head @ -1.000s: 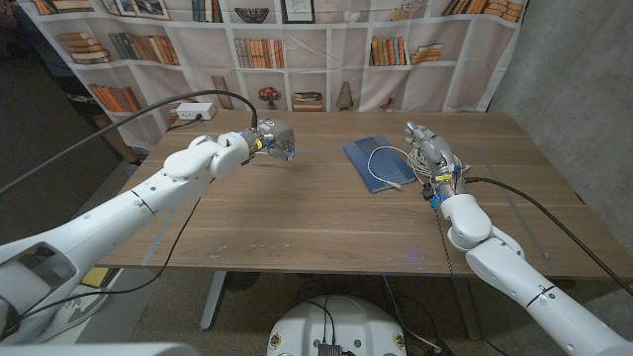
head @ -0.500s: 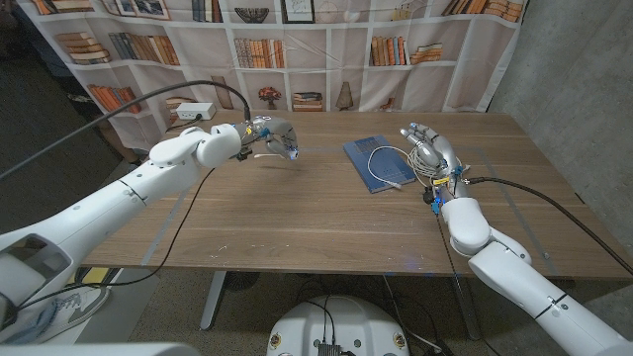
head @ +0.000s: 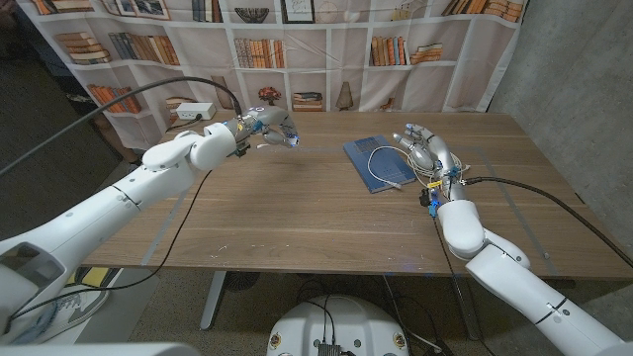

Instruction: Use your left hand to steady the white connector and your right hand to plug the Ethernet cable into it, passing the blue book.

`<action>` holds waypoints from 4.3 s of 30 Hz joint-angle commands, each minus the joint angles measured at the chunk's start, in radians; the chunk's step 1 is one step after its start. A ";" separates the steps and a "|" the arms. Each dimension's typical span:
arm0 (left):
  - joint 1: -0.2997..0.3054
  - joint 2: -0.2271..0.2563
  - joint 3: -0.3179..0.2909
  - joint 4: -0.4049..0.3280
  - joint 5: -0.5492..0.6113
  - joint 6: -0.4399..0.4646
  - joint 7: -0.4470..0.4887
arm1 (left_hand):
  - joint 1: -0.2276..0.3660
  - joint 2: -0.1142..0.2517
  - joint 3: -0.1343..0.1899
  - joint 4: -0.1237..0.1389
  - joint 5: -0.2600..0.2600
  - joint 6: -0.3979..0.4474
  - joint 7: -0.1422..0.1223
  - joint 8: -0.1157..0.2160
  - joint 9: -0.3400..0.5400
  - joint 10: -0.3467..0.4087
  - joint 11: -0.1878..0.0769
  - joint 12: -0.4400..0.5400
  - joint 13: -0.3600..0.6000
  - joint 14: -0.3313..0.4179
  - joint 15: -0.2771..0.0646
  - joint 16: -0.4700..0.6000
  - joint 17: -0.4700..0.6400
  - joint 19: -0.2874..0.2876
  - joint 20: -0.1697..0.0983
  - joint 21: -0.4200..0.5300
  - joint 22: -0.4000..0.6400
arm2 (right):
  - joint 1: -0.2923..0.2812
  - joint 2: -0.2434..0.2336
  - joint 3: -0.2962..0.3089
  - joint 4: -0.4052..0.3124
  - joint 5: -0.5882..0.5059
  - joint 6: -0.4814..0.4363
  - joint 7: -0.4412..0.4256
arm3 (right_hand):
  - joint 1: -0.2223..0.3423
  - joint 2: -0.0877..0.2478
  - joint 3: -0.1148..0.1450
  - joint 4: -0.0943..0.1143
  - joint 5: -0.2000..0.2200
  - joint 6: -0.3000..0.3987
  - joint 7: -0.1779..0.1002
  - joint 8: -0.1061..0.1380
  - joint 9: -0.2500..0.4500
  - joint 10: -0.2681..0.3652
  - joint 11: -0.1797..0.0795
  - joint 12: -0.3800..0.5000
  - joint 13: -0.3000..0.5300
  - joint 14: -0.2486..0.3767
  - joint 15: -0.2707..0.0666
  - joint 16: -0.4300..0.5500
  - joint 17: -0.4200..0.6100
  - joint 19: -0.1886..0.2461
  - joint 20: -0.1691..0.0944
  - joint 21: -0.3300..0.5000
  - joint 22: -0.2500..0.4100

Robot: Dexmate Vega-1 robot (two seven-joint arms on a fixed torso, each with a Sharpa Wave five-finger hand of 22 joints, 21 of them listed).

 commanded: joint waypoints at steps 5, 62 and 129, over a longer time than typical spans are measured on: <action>0.052 -0.043 -0.061 0.073 -0.154 -0.070 0.140 | -0.008 0.000 0.048 0.033 0.007 0.089 -0.018 0.003 0.041 0.122 -0.118 0.004 0.090 0.004 -0.061 -0.004 0.002 0.003 -0.068 -0.003 0.001 | -0.004 -0.001 -0.056 -0.083 -0.183 -0.219 -0.059 | 0.022 -0.006 0.003 0.005 0.002 0.014 -0.011 0.010 0.005 0.016 -0.010 0.003 0.003 0.008 0.000 -0.003 0.003 0.004 0.002 0.004 0.002; 0.201 -0.086 -0.180 0.089 -0.570 -0.269 0.126 | -0.031 -0.019 0.091 0.034 0.002 0.089 -0.016 -0.005 0.045 0.123 -0.118 -0.006 0.106 -0.060 -0.052 -0.008 -0.001 -0.061 -0.074 -0.014 0.000 | 0.280 -0.107 -0.474 -0.168 -0.710 -0.914 0.259 | 0.069 -0.038 -0.046 0.041 0.014 0.165 -0.099 0.023 0.017 0.148 -0.114 0.018 0.006 0.040 0.029 -0.012 0.005 0.008 0.237 -0.027 0.000; 0.234 -0.118 -0.206 0.161 -0.607 -0.349 0.162 | -0.053 -0.038 0.130 0.032 0.001 0.101 -0.023 -0.013 0.044 0.131 -0.121 -0.013 0.114 -0.044 -0.053 -0.004 -0.001 -0.052 -0.059 -0.006 0.000 | 0.374 -0.054 -0.574 0.021 -1.238 -0.961 0.870 | 0.098 -0.015 -0.050 0.045 0.023 0.214 -0.209 0.016 0.018 0.191 -0.210 0.016 0.013 0.113 -0.053 -0.001 0.009 0.033 0.190 -0.027 -0.001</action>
